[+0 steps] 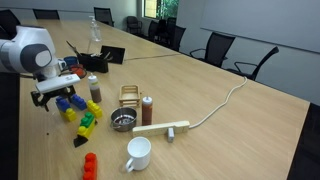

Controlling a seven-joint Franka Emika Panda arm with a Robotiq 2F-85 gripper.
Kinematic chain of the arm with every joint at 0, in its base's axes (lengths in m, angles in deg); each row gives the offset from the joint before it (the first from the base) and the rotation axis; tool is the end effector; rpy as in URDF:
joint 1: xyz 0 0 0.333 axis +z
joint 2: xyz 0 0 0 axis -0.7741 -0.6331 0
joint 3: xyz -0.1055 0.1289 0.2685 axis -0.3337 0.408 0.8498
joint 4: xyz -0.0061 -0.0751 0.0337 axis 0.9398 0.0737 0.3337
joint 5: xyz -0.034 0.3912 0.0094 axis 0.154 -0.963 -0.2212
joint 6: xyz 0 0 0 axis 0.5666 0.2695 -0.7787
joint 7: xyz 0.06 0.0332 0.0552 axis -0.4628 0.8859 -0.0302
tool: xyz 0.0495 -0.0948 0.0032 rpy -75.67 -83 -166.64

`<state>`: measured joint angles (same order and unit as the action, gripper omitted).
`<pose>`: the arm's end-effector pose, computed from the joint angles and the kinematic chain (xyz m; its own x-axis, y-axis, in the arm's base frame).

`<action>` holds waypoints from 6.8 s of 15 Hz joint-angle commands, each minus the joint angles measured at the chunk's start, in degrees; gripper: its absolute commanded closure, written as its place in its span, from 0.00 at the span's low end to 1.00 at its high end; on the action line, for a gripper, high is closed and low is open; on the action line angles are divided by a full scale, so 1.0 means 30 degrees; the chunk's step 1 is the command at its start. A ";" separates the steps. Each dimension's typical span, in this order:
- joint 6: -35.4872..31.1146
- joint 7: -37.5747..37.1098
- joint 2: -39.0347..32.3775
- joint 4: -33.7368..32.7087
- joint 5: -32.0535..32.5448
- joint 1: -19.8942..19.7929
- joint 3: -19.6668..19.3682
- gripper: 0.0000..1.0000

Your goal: Put the blue-yellow building block on top of the orange building block

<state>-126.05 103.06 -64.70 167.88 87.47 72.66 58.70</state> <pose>0.4448 0.3972 0.1734 -0.1008 0.9930 0.0621 0.9949 0.1012 -0.0033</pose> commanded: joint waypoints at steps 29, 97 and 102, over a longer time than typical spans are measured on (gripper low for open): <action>-0.0245 -0.3761 0.6589 0.4515 -0.1177 -0.2311 0.0200 0.90; 0.1149 0.5447 1.1425 1.0863 -0.6432 -0.5744 -0.5798 0.65; 0.1237 0.5688 1.0999 1.0685 -0.6587 -0.5777 -0.5787 0.90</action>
<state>-122.73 119.42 -30.95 200.53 68.15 55.91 40.87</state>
